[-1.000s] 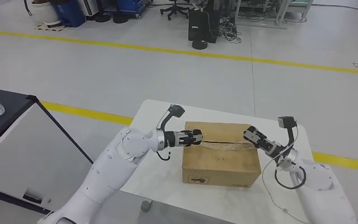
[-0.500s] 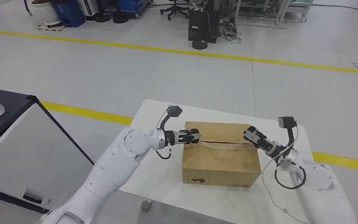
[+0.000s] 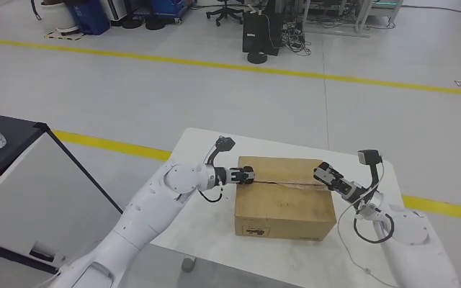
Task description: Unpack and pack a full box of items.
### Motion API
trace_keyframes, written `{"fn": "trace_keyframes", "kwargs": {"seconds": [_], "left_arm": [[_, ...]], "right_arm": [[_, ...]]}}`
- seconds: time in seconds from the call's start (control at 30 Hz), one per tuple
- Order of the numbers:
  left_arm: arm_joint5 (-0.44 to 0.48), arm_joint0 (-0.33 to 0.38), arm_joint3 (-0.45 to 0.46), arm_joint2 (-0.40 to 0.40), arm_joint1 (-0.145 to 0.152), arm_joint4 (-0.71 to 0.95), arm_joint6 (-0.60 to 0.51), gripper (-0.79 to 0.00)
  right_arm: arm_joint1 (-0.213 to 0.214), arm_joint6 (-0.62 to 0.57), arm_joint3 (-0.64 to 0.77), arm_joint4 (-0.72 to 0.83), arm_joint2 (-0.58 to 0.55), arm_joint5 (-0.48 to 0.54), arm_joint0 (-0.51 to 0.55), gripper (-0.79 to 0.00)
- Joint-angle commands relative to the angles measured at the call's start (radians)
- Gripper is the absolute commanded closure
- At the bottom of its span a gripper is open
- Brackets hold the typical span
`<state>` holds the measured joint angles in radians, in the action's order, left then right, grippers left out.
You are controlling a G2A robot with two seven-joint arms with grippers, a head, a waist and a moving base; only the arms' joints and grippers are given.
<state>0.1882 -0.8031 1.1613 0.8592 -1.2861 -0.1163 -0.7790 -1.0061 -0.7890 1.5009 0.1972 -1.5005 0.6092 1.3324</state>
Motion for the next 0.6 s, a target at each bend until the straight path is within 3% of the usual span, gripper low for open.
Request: {"fn": "trace_keyframes", "kwargs": {"seconds": [0.0,0.3,0.57], "left_arm": [[-0.019,0.006,-0.019,-0.001,-0.003,-0.009,0.021,0.0],[-0.083,0.019,-0.038,-0.017,-0.01,-0.049,0.001,0.0],[-0.046,-0.005,0.036,0.024,-0.001,-0.057,0.035,0.0]], "right_arm": [[0.0,0.0,0.0,0.0,0.0,0.0,0.0,-0.785],[0.0,0.0,0.0,0.0,0.0,0.0,0.0,-0.785],[0.0,0.0,0.0,0.0,0.0,0.0,0.0,-0.785]]}}
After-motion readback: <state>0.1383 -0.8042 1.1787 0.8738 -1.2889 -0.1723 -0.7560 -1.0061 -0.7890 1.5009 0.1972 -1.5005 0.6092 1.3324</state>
